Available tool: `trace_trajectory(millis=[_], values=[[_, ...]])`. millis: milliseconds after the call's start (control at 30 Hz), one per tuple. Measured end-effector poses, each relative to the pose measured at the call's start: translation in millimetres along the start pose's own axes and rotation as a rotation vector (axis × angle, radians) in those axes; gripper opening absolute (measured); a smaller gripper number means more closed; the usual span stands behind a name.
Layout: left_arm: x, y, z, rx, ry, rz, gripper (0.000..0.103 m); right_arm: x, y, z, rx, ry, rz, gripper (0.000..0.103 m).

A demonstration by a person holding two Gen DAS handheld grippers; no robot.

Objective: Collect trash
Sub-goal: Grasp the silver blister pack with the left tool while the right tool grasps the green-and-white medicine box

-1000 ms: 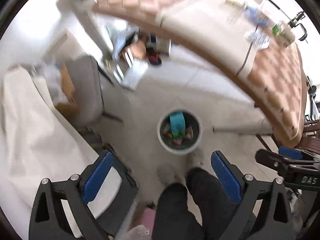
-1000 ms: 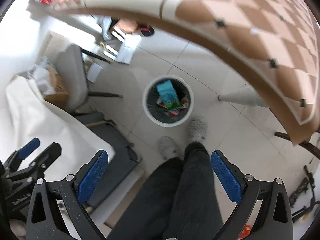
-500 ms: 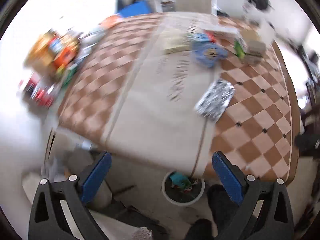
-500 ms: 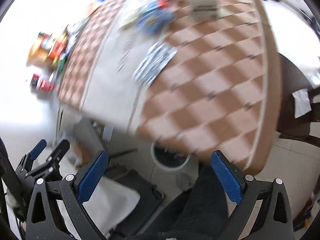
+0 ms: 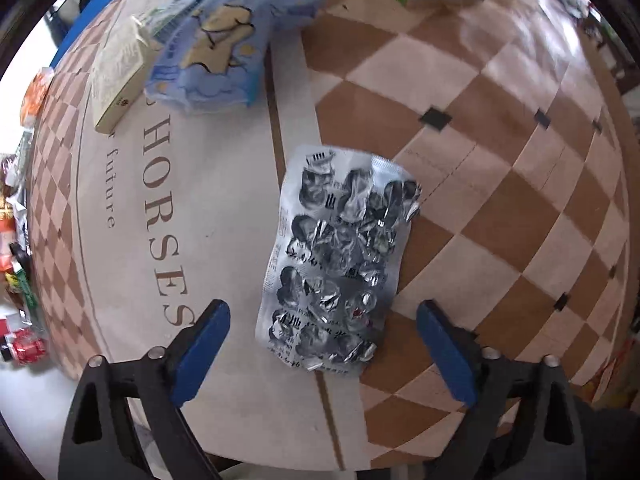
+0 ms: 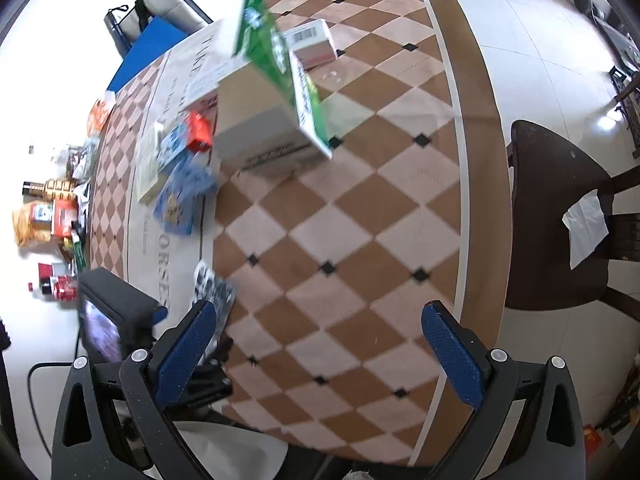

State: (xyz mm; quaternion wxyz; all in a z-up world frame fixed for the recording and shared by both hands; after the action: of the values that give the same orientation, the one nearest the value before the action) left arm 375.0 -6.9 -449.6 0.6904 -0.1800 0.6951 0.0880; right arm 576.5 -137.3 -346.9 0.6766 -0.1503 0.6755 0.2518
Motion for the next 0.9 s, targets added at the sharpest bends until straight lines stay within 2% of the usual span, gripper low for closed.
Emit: trace_trajectory(millis=[33,100,167,300,400,467,633,733,800,900], values=[[-1,1,0,-0.023,0.002,-0.052,0.064,2,1,5,-0.004,-0.013,0.005,0.103],[-7,8,-3,-0.066,-0.023,-0.030,0.054,4,9,18,-0.022,-0.070,0.001,0.103],[-10,18,-4,-0.132,-0.043,-0.030,0.053,5,21,26,-0.051,-0.119,-0.012,0.103],[-16,56,-13,-0.367,-0.092,-0.040,0.053,17,52,48,-0.102,-0.184,-0.043,0.103],[-20,79,-18,-0.492,-0.119,-0.061,0.054,28,72,66,-0.118,-0.229,-0.097,0.103],[-20,84,-18,-0.514,-0.117,-0.071,0.057,39,80,77,-0.110,-0.234,-0.133,0.103],[-23,86,-21,-0.491,-0.120,-0.062,0.054,71,87,95,-0.071,-0.194,-0.179,0.102],[-26,69,-12,-0.475,-0.132,-0.058,0.048,70,88,96,-0.082,-0.204,-0.192,0.082],[-34,61,-10,-0.468,-0.144,-0.062,0.041,67,88,93,-0.092,-0.197,-0.176,0.082],[-40,62,-11,-0.482,-0.157,-0.095,0.041,57,84,83,-0.086,-0.194,-0.142,0.082]])
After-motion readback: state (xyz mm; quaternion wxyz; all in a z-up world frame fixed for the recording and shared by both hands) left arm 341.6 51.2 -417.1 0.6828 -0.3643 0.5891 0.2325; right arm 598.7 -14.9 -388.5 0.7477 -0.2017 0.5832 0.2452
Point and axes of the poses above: each gripper's, at about its wrist camera, not at the fingertips, and x roughly the way its jaws point, y to its left, z to its top, the point moved 3 cm from there along x, roughly the way its jaws point, and after that the axes turned 12 degrees about -z, right-handed, at the moved point
